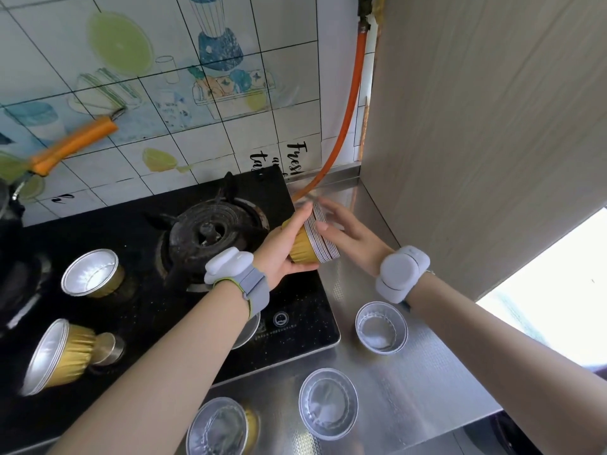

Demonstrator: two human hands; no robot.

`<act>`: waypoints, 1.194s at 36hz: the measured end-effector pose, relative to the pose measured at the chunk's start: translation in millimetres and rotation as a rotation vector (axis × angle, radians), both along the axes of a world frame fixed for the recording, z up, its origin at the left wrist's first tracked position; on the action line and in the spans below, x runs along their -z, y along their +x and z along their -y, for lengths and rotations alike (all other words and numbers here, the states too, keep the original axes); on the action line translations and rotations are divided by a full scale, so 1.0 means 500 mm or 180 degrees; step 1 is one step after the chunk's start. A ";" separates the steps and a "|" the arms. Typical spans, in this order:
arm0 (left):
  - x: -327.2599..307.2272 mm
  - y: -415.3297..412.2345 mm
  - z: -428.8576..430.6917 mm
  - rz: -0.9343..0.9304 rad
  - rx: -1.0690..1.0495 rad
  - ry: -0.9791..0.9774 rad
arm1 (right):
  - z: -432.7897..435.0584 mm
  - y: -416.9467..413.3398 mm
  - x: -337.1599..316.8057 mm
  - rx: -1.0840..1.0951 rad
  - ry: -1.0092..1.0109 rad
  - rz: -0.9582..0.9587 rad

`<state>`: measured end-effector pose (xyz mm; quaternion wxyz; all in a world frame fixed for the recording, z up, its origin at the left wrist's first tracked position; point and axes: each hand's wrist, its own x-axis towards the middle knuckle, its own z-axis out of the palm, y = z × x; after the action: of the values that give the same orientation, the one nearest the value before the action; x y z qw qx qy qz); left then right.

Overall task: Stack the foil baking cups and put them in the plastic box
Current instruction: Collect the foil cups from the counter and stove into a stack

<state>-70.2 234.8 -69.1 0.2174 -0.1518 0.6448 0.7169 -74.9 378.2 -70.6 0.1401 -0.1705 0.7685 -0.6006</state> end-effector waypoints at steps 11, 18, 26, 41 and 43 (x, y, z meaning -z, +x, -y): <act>-0.014 0.053 -0.010 -0.0023 -0.0013 0.0243 | 0.015 0.042 -0.003 0.0199 0.0305 0.0089; -0.003 0.086 -0.023 0.0117 -0.0207 0.0365 | 0.020 0.069 -0.003 0.0342 0.0359 0.0256; -0.003 0.111 -0.014 0.0120 0.0029 0.0734 | 0.032 0.104 -0.019 0.0408 0.0292 0.0540; 0.001 0.166 0.012 0.0087 0.0085 0.0296 | 0.062 0.193 -0.024 0.1175 -0.0493 0.1288; 0.000 0.168 0.014 0.0086 0.0114 0.0347 | 0.058 0.195 -0.021 0.1181 -0.0525 0.1230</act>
<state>13.9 227.6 -69.1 0.2468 -0.1378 0.6045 0.7448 22.6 349.2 -60.1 0.1575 0.0799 0.6942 -0.6978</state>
